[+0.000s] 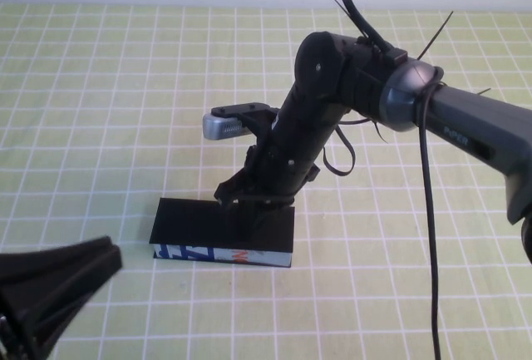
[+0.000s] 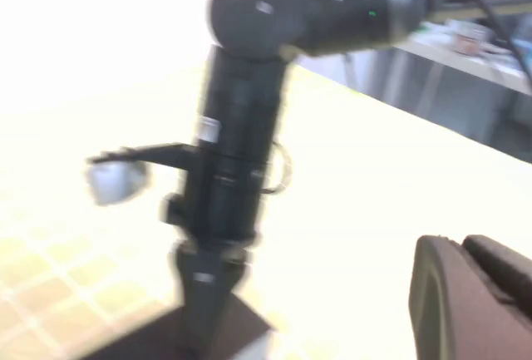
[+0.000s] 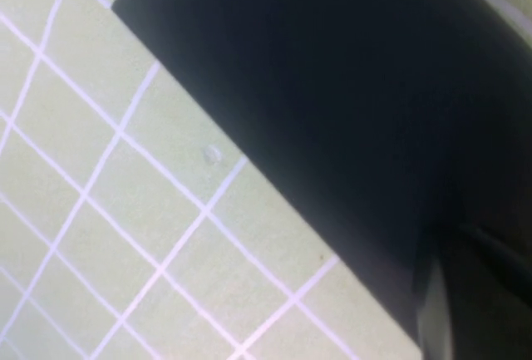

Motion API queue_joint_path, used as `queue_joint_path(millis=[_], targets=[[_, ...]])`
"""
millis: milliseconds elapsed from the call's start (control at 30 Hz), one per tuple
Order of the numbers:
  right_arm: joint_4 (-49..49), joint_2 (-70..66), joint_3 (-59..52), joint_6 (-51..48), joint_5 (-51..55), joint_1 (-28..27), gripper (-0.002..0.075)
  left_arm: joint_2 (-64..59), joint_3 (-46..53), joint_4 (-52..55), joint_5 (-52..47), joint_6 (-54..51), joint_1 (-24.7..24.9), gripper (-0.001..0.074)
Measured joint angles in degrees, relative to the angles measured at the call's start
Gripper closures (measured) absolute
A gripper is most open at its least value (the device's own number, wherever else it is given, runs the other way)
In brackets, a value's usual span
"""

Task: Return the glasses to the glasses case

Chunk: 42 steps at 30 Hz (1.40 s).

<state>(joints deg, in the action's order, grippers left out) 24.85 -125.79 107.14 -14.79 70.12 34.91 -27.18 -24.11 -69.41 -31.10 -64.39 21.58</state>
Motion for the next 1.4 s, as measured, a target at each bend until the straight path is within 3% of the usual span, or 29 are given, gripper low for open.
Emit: queue_joint_path(millis=[300,567,833,1067,1400], targets=[[-2.58,14.5,-2.1,-0.95,-0.02,0.0,0.0737,3.67,12.54,0.92,17.19,0.63,0.0,0.0737],[-6.49,38.42,-17.05,1.55,-1.29,0.0,0.0737,3.67,23.58,-0.1,24.24,-4.22,0.0,0.0737],[-8.78,63.56,-36.22,5.62,-9.75,0.0,0.0737,3.78,25.39,-0.59,26.18,-4.92,0.0,0.0737],[-16.6,84.04,-49.2,15.98,-13.7,0.0,0.0737,2.69,25.51,-0.98,26.3,-4.92,0.0,0.0737],[-18.13,96.6,-64.12,19.51,-18.78,0.0,0.0737,-5.48,25.51,-1.06,26.47,-4.92,0.0,0.0737]])
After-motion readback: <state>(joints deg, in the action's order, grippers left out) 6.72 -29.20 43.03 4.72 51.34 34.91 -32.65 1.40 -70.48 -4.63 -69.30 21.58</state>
